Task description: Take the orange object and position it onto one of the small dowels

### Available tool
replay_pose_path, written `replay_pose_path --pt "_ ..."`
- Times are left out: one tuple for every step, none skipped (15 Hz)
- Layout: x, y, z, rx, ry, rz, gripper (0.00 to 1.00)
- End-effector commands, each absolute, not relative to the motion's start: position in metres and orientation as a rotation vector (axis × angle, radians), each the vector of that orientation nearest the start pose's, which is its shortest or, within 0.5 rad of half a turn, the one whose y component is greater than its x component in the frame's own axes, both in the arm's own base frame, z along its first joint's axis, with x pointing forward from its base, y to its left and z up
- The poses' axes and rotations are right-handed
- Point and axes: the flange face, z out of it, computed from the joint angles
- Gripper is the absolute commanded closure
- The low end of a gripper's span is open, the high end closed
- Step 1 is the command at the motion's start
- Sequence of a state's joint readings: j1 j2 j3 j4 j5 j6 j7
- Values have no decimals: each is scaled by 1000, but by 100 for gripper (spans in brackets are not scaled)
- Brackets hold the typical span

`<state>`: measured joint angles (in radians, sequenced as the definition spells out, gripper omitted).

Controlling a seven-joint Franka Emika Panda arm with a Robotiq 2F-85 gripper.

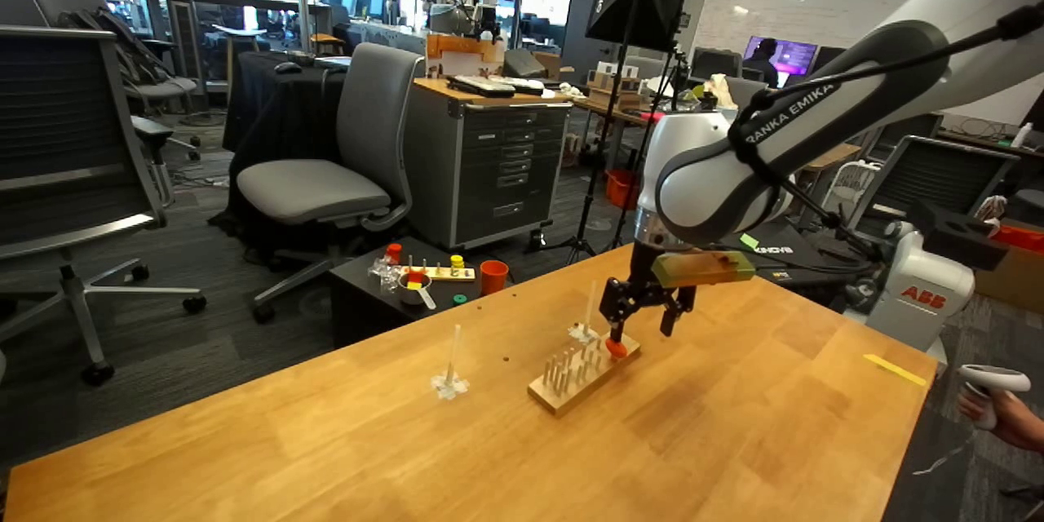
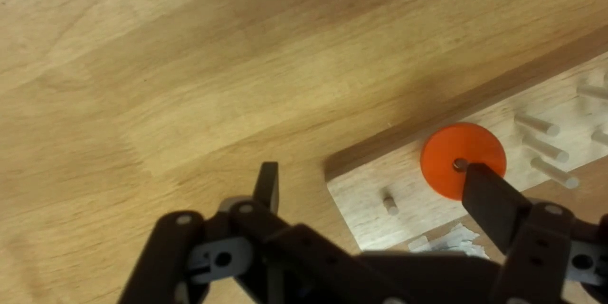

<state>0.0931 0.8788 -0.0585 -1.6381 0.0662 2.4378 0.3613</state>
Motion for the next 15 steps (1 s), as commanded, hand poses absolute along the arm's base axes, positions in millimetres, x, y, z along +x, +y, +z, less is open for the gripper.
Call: replay_pose_path --pt "667 25 91 -3092 576 148 0" --pt "666 25 89 -3092 577 153 0" --pt "666 24 87 -3093 578 157 0" --pt "666 24 86 -3094 578 160 0" --pt "666 25 86 -3095 577 161 0" --pt "666 25 87 -3097 575 159 0" --pt "667 25 89 -3096 577 156 0" --pt "667 25 91 -3096 575 154 0" --pt "667 26 94 -3095 574 150 0" --pt "667 27 98 -3094 573 143 0" --pt "668 28 108 -3095 569 126 0" --pt "668 30 117 -3093 562 110 0" --pt "668 34 133 -3097 547 81 0" --pt "667 37 146 -3096 534 58 0" --pt "664 43 165 -3094 513 27 0"
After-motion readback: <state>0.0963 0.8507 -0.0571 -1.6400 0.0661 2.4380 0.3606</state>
